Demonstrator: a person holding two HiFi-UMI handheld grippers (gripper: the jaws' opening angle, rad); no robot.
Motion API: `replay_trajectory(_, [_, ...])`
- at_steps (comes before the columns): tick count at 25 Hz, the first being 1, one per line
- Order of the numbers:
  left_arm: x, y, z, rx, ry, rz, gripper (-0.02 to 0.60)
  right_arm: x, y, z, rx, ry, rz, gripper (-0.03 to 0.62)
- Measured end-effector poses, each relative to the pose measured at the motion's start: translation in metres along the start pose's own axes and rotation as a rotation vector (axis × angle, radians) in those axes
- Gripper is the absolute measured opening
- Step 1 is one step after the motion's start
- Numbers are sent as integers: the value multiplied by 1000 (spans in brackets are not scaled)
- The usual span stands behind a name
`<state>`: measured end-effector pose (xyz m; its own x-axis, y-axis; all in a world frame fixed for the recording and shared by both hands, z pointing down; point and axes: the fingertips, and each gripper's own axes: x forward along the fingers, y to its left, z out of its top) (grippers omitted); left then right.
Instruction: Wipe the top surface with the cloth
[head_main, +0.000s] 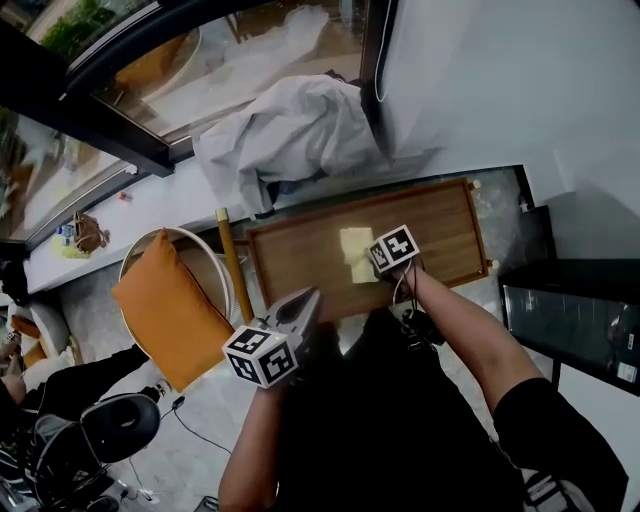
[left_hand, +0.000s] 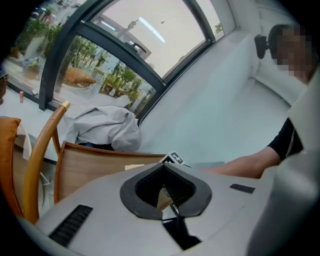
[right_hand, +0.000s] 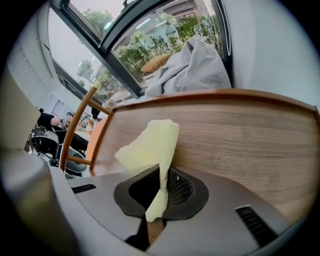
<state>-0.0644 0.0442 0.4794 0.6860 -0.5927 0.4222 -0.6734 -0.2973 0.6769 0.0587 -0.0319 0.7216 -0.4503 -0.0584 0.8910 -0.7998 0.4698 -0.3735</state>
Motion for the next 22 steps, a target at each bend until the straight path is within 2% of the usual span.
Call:
replay_trajectory(7, [38, -23, -4, 7, 27, -24, 8, -29, -57, -8, 25, -21, -39, 32])
replay_trajectory(12, [65, -37, -5, 13, 31, -37, 8, -55, -103, -15, 30, -50, -100, 32])
replay_trajectory(22, [109, -64, -8, 12, 34, -68, 9, -99, -175, -36, 85, -91, -161, 32])
